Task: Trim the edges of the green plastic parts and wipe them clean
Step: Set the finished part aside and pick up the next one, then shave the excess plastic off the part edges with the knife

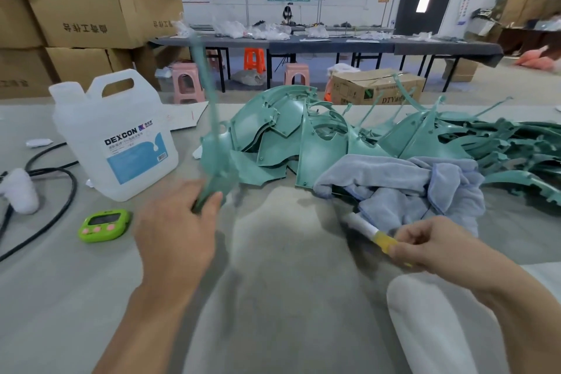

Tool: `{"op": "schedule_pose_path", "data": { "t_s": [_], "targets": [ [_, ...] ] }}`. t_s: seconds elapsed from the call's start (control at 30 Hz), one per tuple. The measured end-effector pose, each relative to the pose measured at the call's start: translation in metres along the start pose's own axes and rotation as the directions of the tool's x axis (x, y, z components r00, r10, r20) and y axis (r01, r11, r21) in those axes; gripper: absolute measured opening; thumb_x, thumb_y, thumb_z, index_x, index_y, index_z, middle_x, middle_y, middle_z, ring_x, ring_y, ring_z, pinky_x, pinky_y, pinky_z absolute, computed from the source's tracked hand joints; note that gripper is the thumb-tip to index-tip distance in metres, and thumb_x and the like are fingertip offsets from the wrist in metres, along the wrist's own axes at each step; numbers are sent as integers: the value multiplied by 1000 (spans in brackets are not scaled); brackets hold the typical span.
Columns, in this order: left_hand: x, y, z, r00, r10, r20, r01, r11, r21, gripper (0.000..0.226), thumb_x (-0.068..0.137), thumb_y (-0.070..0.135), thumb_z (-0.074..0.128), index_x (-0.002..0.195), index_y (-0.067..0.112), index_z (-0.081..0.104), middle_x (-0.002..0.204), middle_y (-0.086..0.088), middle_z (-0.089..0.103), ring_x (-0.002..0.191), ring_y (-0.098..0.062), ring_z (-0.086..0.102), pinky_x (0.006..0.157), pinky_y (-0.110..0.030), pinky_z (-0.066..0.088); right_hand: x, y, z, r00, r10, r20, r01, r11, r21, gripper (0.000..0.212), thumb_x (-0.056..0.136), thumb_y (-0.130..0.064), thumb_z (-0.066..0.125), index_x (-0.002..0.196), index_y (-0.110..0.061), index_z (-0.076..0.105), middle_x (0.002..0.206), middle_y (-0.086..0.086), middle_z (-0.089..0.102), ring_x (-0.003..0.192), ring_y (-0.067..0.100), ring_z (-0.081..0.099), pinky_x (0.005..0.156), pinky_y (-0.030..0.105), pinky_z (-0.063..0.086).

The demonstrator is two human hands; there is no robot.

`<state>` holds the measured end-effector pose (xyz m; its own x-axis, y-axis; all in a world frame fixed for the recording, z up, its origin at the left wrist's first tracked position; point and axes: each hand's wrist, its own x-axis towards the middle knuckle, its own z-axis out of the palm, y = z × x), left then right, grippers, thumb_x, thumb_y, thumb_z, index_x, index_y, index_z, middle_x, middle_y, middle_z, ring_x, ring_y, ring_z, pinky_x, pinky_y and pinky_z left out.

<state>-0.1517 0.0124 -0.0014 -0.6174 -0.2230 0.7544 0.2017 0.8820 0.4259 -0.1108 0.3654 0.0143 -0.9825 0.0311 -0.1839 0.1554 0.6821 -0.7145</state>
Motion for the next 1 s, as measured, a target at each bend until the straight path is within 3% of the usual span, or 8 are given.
{"op": "schedule_pose_path", "data": {
  "t_s": [0.1,0.23,0.47,0.6,0.7,0.83,0.93,1.0],
  "targets": [
    [-18,24,10,973,200,118,-220,957,189,13,76,13,68,84,23,73,76,5,69,68,-26,61,72,-36,35,6,-3,7,993,33,-114,15,918,397,36,93,-8,67,59,-12,57,52,4,47,45,12,36,42,17,28],
    [-41,53,24,900,181,397,-292,926,239,25,64,0,67,76,21,74,69,2,71,65,-24,66,86,-41,42,16,-17,31,953,144,-265,77,734,675,23,102,-10,55,80,-8,61,71,11,72,53,17,60,49,23,47],
    [-52,74,22,850,203,486,-330,924,192,19,53,8,79,65,22,72,58,3,68,56,-21,64,89,-39,50,18,-34,74,992,-83,-98,128,570,812,20,93,-19,67,76,-19,78,81,-4,73,74,5,68,88,35,58],
    [-61,76,26,771,234,592,-353,931,91,31,73,47,68,99,33,75,95,13,75,89,-11,67,104,-30,34,26,-34,81,988,-29,-149,145,472,870,17,84,-20,70,86,-6,78,94,3,78,85,19,71,77,28,58],
    [-52,71,25,817,37,576,30,994,-106,56,68,79,50,107,45,73,111,28,70,101,0,63,87,-17,39,33,-31,77,961,81,-265,194,485,853,28,98,-9,61,75,-9,78,84,13,75,82,25,66,78,35,54],
    [-36,47,30,808,-422,411,488,870,-66,57,82,62,58,132,34,57,124,9,66,114,-20,61,94,-34,46,39,-25,63,934,126,-334,281,320,905,14,98,-6,60,98,1,72,91,10,78,87,19,75,78,29,63],
    [-25,38,33,450,-585,675,876,435,-208,49,89,50,66,122,13,62,90,-4,77,78,-24,74,68,-37,60,41,-24,66,924,178,-338,309,172,936,14,99,-4,57,94,-1,70,93,6,79,89,17,76,72,24,61],
    [-22,36,33,228,-408,884,973,117,-197,45,97,49,57,110,8,69,84,-8,78,68,-20,75,51,-29,57,42,-25,73,936,147,-321,294,177,939,15,99,-5,57,95,-2,71,96,6,79,91,17,75,76,26,62]
  ]
}}
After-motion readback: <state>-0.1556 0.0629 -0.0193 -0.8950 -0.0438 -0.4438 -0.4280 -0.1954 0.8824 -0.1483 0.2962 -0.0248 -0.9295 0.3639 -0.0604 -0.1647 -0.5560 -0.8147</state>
